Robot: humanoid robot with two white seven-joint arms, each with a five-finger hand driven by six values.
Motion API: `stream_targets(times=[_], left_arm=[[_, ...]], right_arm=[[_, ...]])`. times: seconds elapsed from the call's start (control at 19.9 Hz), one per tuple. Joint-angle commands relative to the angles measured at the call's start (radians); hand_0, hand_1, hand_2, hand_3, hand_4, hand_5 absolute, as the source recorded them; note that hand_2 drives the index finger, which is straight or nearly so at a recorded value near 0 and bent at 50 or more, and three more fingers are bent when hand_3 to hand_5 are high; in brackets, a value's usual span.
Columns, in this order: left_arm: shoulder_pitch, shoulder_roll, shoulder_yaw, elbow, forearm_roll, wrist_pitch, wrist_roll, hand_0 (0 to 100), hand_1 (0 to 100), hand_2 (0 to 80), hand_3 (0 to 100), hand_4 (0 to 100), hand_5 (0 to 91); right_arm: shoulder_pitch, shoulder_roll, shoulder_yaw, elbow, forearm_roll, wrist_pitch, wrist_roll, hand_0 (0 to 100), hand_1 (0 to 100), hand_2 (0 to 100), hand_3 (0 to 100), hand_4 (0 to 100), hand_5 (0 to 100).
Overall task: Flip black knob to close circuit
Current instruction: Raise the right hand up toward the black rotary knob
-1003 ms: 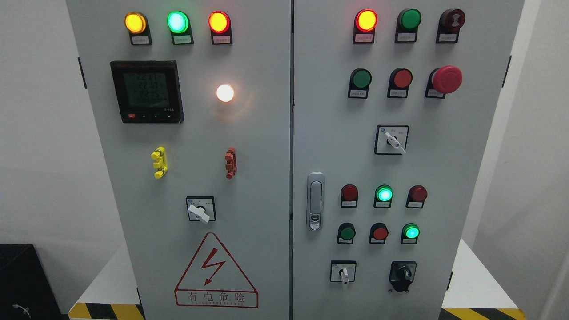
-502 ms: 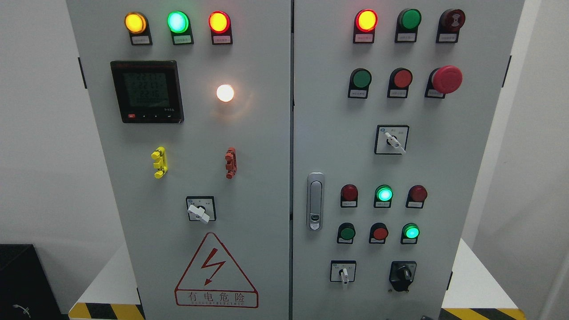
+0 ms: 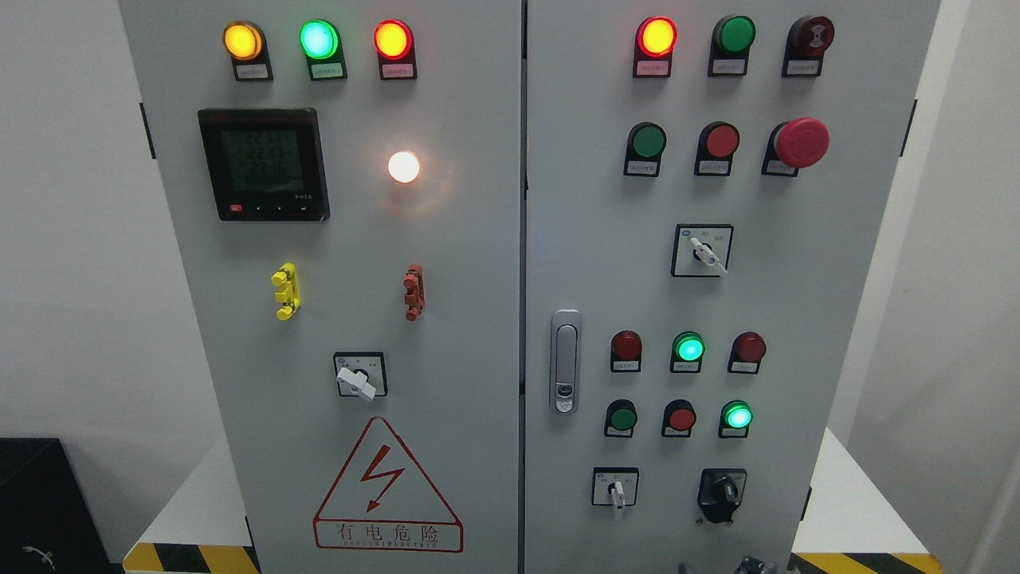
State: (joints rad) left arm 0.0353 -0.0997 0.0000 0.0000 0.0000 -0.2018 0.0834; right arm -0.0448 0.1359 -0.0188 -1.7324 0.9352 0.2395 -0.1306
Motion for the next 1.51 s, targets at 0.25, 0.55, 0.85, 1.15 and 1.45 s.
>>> stream_targets(times=[0.25,0.55,0.85,1.15,1.45], left_arm=[[0.0,0.0,-0.021,0.022,-0.021,-0.001,-0.001,12,56,0.0,0,0,0.0],[0.0,0.0,-0.021,0.022,-0.021,-0.001,0.001,12,56,0.0,0,0,0.0],[0.0,0.0,-0.021,0.022,-0.021,0.001,-0.001,12,56,0.0,0,0,0.0],[0.0,0.0,-0.021,0.022,-0.02,-0.001,-0.001,12,56,0.0,0,0,0.0],[0.0,0.0,-0.021,0.022,-0.021,0.001,-0.001,12,56,0.0,0,0,0.0]], right_arm=[[-0.07,0.007,-0.101,0.056,0.089,-0.002,0.025,0,14,79,93,77,81],[-0.092,0.01,-0.119,0.077,0.109,-0.002,0.025,0,14,79,93,77,81],[-0.109,0.013,-0.125,0.085,0.126,0.006,0.032,0,14,80,94,77,82],[-0.139,0.014,-0.142,0.105,0.159,0.004,0.048,0,14,80,95,78,82],[-0.161,0.014,-0.145,0.132,0.175,0.001,0.049,0,15,80,95,78,82]])
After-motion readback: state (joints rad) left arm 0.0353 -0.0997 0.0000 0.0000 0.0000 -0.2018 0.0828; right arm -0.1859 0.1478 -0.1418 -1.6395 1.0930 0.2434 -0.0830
